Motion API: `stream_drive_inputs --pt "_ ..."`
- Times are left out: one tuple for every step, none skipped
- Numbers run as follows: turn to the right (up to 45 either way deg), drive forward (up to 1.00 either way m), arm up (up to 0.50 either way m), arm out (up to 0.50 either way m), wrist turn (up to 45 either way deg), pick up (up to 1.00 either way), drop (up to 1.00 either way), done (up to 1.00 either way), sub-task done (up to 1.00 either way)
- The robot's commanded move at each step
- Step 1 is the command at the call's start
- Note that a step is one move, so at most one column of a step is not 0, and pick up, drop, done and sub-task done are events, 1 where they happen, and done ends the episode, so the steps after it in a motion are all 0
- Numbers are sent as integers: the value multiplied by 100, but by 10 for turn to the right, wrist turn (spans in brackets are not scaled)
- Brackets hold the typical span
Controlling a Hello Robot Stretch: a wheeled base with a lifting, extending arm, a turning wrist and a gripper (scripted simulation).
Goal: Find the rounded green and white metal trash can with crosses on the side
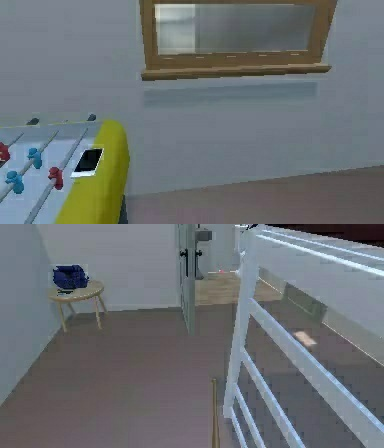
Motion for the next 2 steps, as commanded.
stream_drive_inputs --pt "-450 0 0 0 0 0 0 0 0" --pt "-450 0 0 0 0 0 0 0 0"
